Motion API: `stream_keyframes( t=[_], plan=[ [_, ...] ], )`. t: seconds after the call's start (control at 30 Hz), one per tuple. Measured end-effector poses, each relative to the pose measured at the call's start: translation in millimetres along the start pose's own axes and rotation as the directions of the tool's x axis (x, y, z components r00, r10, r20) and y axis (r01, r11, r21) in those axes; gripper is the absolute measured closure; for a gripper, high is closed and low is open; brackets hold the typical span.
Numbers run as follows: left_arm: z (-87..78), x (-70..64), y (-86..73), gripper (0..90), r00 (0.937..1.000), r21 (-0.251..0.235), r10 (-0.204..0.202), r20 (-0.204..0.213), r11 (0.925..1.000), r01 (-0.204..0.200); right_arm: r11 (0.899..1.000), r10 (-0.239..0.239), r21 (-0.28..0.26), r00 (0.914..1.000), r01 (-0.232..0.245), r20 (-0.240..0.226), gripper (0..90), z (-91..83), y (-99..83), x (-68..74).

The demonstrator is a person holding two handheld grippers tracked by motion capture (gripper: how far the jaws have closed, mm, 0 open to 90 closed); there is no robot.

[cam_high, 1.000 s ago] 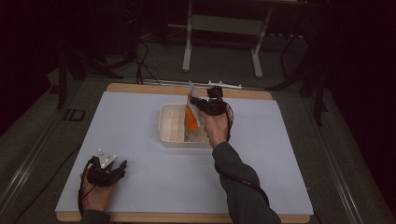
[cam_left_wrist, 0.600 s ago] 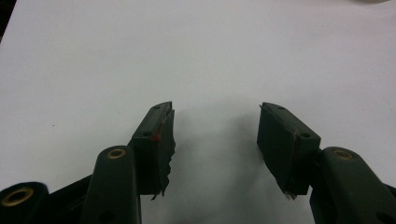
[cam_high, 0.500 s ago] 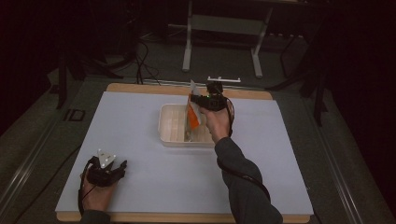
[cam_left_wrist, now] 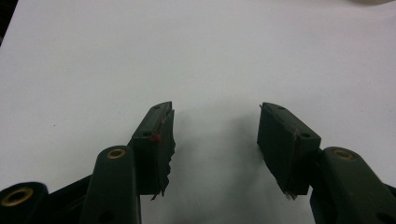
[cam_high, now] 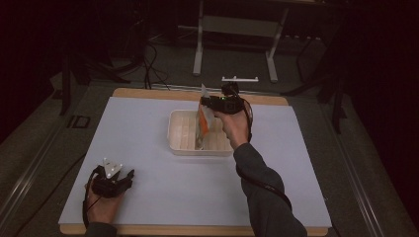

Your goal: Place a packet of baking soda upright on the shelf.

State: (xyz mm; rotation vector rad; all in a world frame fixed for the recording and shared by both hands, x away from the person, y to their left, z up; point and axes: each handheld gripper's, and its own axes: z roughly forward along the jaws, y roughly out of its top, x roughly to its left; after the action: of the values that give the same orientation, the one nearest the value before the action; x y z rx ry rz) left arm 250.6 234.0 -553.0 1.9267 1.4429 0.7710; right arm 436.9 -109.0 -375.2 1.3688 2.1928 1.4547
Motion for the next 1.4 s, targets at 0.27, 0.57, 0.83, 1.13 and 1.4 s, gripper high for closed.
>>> stream_keyframes(
  t=[0.27,0.57,0.83,1.13,1.4],
  plan=[
    [-0.1,0.3,-0.1,45.2,1.0000,0.000,-0.004,0.000,1.0000,0.004,0.997,-0.076,-0.016,0.9971,0.076,-0.002,57.4,-18.7,3.3,4.8],
    [0.1,0.5,-0.2,45.2,1.0000,-0.001,-0.009,-0.002,1.0000,0.009,0.988,-0.156,-0.013,0.9876,0.156,-0.016,56.9,-40.2,1.2,6.0],
    [0.0,1.0,-0.3,45.2,0.9999,-0.005,-0.013,0.001,0.9999,0.013,0.971,-0.240,0.005,0.9699,0.241,-0.039,55.7,-64.2,-7.6,5.9],
    [-0.3,1.0,-0.5,45.1,0.9999,-0.007,-0.015,-0.002,0.9999,0.015,0.952,-0.302,0.040,0.9524,0.304,-0.044,54.2,-82.6,-29.8,-2.0],
    [-0.4,0.7,-0.6,44.8,0.9999,-0.007,-0.013,-0.007,0.9999,0.013,0.958,-0.280,0.068,0.9597,0.279,0.015,54.4,-87.1,-74.6,-28.8]
  ],
)
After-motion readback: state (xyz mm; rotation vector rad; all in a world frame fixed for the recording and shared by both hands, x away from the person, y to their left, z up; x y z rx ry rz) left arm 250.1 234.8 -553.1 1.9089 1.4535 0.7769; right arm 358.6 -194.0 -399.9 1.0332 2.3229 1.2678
